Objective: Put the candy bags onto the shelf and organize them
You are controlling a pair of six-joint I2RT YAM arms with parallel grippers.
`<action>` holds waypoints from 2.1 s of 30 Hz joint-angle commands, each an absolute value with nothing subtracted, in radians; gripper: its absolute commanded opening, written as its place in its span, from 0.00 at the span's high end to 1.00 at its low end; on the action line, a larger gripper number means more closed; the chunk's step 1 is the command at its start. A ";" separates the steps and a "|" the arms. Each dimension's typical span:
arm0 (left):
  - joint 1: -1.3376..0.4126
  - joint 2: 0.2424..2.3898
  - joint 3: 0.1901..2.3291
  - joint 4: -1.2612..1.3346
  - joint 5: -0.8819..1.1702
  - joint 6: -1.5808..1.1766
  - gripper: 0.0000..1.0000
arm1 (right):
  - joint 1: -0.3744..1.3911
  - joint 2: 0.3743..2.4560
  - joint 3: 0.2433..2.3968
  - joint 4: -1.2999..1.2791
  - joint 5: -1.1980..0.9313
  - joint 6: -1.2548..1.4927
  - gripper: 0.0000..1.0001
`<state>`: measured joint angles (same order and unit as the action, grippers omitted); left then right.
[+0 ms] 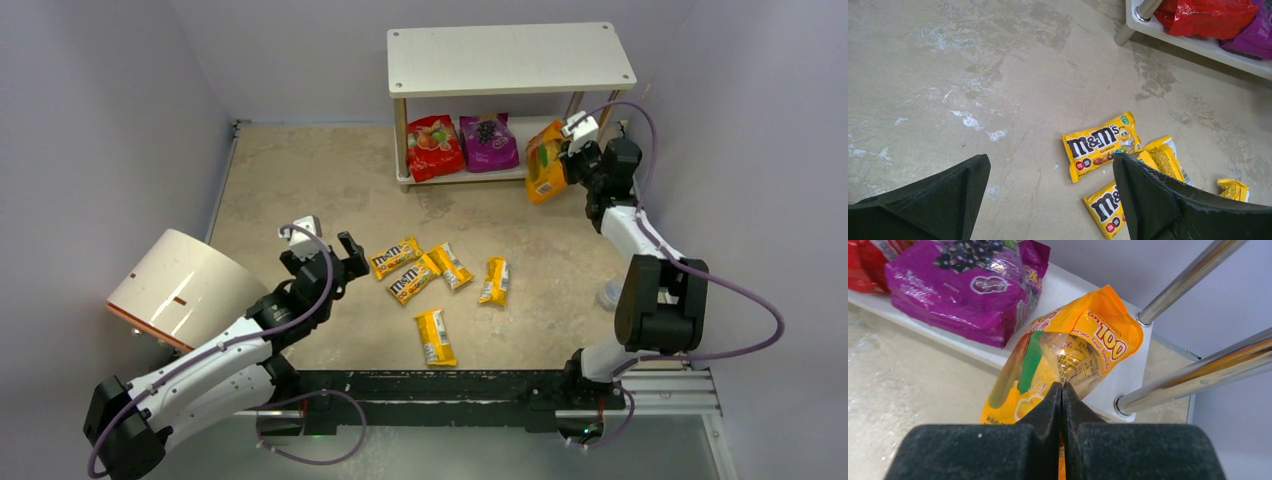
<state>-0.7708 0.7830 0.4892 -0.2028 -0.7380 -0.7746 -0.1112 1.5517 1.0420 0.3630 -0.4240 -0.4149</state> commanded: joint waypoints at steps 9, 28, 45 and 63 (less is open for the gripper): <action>-0.770 0.768 0.532 -0.213 -0.756 -0.805 0.00 | -0.112 1.635 0.979 0.806 -0.294 -0.233 0.72; -0.770 0.693 0.523 -0.265 -0.723 -0.824 0.00 | -0.114 1.468 0.934 0.562 0.141 0.049 0.08; -0.770 0.654 0.507 -0.253 -0.683 -0.815 0.00 | -0.198 1.139 0.440 0.391 0.024 1.094 0.06; -0.770 0.614 0.519 -0.326 -0.660 -0.822 0.01 | -0.232 1.716 0.527 0.947 -0.016 1.247 0.31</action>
